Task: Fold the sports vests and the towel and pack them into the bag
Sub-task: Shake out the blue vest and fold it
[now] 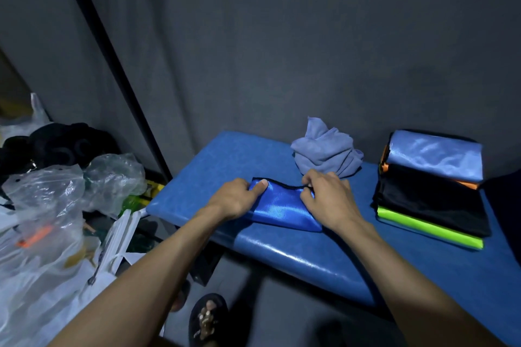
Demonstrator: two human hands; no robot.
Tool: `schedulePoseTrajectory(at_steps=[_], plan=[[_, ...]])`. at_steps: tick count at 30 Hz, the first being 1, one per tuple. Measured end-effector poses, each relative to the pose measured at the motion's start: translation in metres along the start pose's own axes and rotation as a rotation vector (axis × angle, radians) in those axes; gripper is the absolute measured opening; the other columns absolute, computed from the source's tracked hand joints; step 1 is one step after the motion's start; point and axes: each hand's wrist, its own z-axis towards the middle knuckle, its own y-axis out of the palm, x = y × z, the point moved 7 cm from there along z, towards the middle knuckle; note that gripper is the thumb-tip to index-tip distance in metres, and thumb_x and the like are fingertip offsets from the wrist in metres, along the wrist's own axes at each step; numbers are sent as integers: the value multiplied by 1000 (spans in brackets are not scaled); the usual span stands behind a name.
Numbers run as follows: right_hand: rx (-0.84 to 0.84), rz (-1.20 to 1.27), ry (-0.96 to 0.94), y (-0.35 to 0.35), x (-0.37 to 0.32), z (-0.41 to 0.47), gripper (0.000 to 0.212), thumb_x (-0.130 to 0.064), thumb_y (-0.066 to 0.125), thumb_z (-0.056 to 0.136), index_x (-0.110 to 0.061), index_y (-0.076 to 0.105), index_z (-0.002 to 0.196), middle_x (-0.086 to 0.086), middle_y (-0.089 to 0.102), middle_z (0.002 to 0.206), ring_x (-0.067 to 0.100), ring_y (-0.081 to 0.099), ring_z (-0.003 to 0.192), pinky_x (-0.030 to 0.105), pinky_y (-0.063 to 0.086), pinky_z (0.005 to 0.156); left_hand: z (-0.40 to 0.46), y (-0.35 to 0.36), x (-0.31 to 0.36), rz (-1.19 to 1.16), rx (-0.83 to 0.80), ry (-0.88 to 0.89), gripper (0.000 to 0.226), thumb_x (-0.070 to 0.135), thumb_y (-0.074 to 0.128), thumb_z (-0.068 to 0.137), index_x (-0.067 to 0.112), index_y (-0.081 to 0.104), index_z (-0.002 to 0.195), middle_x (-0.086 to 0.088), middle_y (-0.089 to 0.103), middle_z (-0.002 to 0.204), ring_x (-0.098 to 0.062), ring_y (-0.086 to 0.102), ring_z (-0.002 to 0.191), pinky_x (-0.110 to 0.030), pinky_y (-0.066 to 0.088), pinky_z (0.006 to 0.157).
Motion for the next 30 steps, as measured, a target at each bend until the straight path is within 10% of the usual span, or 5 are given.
schedulePoseTrajectory(at_steps=[10,23,30], plan=[[56,26,80,3,10,0,14,-23,48,98,-22,56,87,1,66,87,29,55,92,38,40,75,18,-31,-1,-63,150,115,22,50,73,78,29,66,76,15,71,76,-12,67,81,-37,56,80],[-64,356,341,8,25,8,28,-10,53,90,-22,66,67,-5,74,89,21,66,89,33,56,76,24,-21,13,150,154,341,12,36,60,97,31,71,93,13,75,93,-18,66,91,-37,55,81],[-86,814,521,13,36,14,18,-1,71,88,-18,73,82,-3,71,92,12,64,89,20,47,77,38,-7,0,-286,-56,47,21,17,53,102,11,67,88,5,61,74,-9,55,68,-20,43,63]])
